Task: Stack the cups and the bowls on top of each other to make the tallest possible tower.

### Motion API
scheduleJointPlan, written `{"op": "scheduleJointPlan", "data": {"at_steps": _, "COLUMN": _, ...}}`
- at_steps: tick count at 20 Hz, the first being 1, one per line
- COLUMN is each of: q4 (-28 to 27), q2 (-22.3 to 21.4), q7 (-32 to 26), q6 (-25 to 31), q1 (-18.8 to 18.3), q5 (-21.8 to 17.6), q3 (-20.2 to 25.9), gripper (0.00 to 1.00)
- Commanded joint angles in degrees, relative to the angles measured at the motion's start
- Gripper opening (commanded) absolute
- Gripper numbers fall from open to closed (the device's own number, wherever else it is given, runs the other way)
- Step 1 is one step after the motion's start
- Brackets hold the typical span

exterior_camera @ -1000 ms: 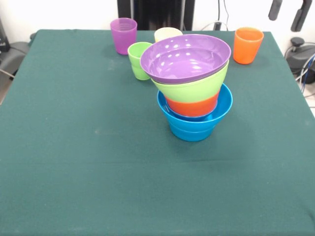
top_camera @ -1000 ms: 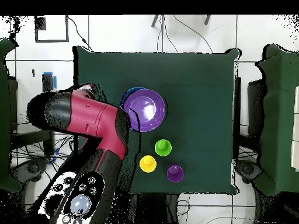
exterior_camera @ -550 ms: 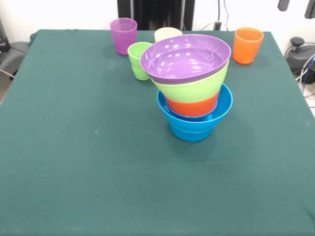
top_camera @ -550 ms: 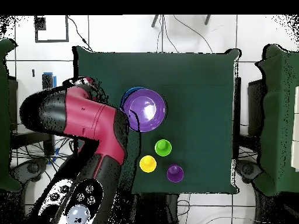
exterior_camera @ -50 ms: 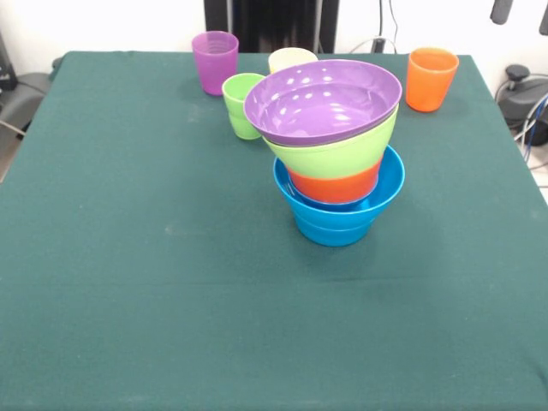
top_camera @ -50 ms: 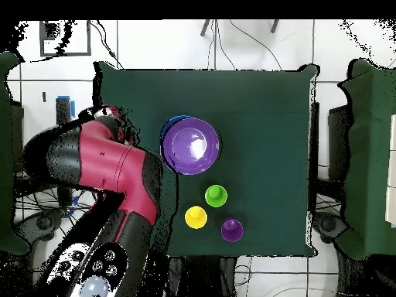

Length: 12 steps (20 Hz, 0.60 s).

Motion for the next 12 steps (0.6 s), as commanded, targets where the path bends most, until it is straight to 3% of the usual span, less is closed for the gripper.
{"op": "scheduleJointPlan", "data": {"at_steps": 1, "q4": 9.59, "q2": 2.29, "q7": 8.72, "q6": -6.08, "q1": 0.97, "q5": -1.06, "q3": 6.59, "gripper": 1.0}}
{"op": "scheduleJointPlan", "data": {"at_steps": 7, "q4": 13.33, "q2": 3.28, "q7": 10.35, "q6": -9.53, "q1": 2.0, "q5": 0.42, "q3": 7.84, "gripper": 1.0}}
{"op": "scheduleJointPlan", "data": {"at_steps": 12, "q4": 15.91, "q2": 5.1, "q7": 11.32, "q6": -15.56, "q1": 2.26, "q5": 0.86, "q3": 9.34, "gripper": 1.0}}
